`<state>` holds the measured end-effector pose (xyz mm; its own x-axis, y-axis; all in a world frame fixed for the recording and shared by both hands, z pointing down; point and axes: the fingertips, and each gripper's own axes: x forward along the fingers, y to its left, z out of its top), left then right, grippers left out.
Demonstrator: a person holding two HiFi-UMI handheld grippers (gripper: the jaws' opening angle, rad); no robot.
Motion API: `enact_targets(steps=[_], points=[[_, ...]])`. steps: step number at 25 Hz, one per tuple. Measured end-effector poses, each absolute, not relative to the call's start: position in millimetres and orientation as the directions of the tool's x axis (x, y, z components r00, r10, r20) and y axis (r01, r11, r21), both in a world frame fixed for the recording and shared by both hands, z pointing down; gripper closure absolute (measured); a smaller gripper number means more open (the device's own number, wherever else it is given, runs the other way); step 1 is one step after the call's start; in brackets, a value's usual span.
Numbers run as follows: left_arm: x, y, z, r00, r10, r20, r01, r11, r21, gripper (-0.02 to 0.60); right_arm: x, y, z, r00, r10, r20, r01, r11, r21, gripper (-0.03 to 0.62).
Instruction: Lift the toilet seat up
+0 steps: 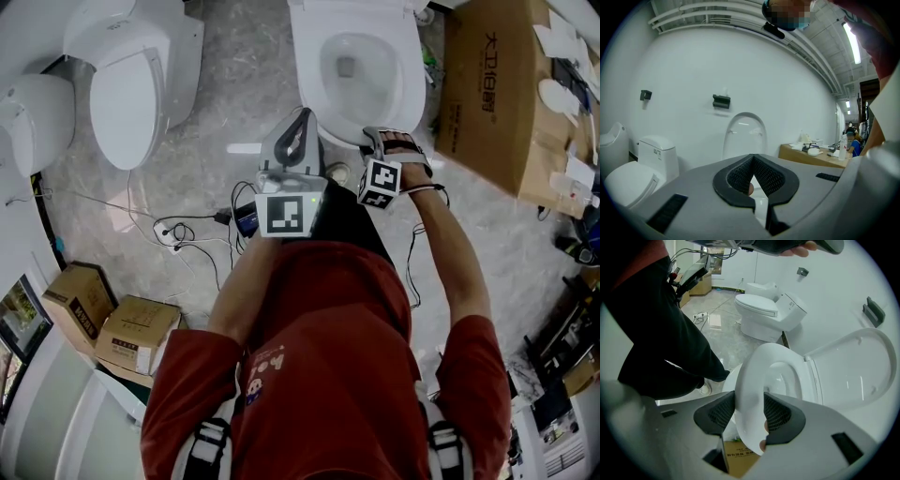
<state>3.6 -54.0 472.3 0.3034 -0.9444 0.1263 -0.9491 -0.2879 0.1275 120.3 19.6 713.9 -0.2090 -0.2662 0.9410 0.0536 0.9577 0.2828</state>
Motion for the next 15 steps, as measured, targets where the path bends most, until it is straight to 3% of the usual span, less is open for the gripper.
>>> enact_targets(steps=[15], points=[[15.7,-53.8,455.7,0.317,-0.943,0.103,-0.944,-0.303,0.134,0.572,119.2,6.6,678.3,-0.257,-0.346,0.902,0.051,0.927,0.371,0.399]])
